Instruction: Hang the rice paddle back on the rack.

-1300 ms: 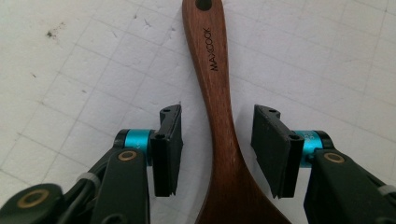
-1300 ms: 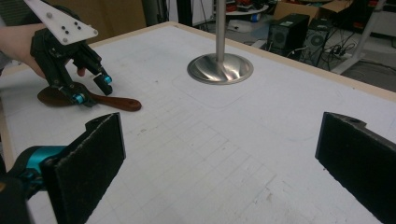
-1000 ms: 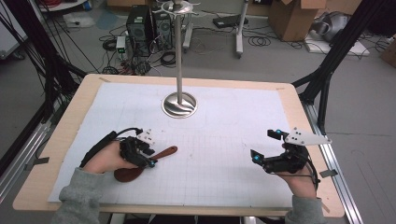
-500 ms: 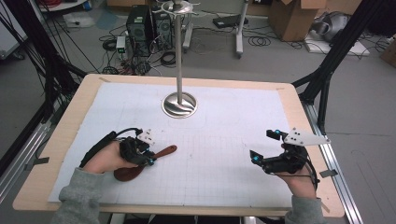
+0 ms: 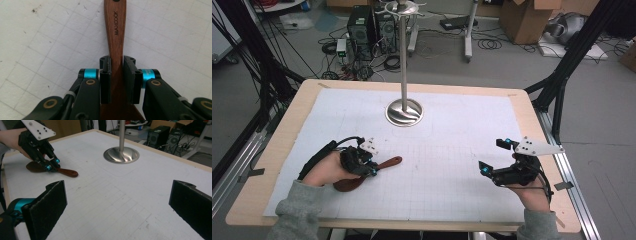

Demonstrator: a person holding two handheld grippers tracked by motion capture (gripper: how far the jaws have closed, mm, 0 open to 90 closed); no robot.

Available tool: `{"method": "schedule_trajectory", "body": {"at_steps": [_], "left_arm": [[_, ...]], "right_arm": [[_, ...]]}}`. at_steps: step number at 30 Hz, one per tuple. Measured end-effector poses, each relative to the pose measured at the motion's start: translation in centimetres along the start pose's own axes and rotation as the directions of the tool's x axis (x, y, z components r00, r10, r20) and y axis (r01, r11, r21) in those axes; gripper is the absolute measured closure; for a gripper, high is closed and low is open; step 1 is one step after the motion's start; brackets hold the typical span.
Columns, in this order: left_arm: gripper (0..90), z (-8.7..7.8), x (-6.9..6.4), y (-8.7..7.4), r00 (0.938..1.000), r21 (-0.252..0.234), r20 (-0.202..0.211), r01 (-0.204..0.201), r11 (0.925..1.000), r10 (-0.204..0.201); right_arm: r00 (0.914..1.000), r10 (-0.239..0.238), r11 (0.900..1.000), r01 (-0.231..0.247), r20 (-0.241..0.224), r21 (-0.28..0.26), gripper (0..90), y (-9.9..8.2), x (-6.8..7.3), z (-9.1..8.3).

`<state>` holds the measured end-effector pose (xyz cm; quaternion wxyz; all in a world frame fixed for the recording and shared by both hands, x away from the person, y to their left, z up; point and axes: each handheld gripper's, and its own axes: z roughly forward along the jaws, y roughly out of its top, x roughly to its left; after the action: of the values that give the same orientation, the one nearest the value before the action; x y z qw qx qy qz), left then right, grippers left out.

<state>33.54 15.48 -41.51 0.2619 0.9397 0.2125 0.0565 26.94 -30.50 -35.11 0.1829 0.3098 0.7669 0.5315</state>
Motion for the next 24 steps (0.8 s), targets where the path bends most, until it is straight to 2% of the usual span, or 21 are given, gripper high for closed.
{"method": "schedule_trajectory", "body": {"at_steps": [3, 6, 10, 13, 14, 17, 20, 24], "left_arm": [[76.7, -0.3, 0.2, -0.1, 1.0, -0.015, 0.008, -0.002, 0.9999, 0.003], [76.7, -1.0, 0.4, -0.2, 0.9998, -0.057, 0.01, 0.017, 0.9982, -0.017], [76.8, -1.7, 0.5, -0.4, 0.9996, -0.083, 0.019, 0.024, 0.9962, -0.023], [76.7, -2.0, 0.6, -0.4, 0.9996, -0.086, 0.02, 0.02, 0.9961, -0.019], [76.8, -2.1, 0.5, -0.4, 0.9993, -0.097, 0.015, 0.035, 0.9947, -0.033], [76.8, -2.4, 0.6, -0.4, 0.9993, -0.103, 0.016, 0.035, 0.994, -0.034], [76.8, -2.6, 0.5, -0.5, 0.9985, -0.11, 0.036, 0.045, 0.9929, -0.041], [76.8, -3.1, 0.7, -0.7, 0.9984, -0.124, 0.03, 0.051, 0.9909, -0.048]], "right_arm": [[1.0, -0.001, 1.0, 0.001, -0.002, 0.0, 0.1, 0.0, 0.0, 0.1], [1.0, -0.001, 1.0, 0.001, -0.001, 0.005, 0.1, 0.0, 0.0, 0.1], [1.0, 0.001, 1.0, -0.001, -0.001, 0.007, 0.1, 0.0, 0.0, 0.2], [1.0, -0.003, 1.0, 0.003, 0.001, 0.005, 0.1, 0.0, 0.0, 0.2], [1.0, 0.0, 1.0, 0.0, -0.001, 0.009, 0.1, -0.1, 0.0, 0.2], [1.0, 0.001, 1.0, -0.001, -0.001, 0.009, 0.1, 0.0, 0.0, 0.2], [1.0, -0.002, 1.0, 0.002, -0.002, 0.009, 0.1, 0.0, -0.1, 0.3], [1.0, 0.0, 1.0, 0.0, -0.003, 0.009, 0.1, 0.0, -0.1, 0.4]]}}
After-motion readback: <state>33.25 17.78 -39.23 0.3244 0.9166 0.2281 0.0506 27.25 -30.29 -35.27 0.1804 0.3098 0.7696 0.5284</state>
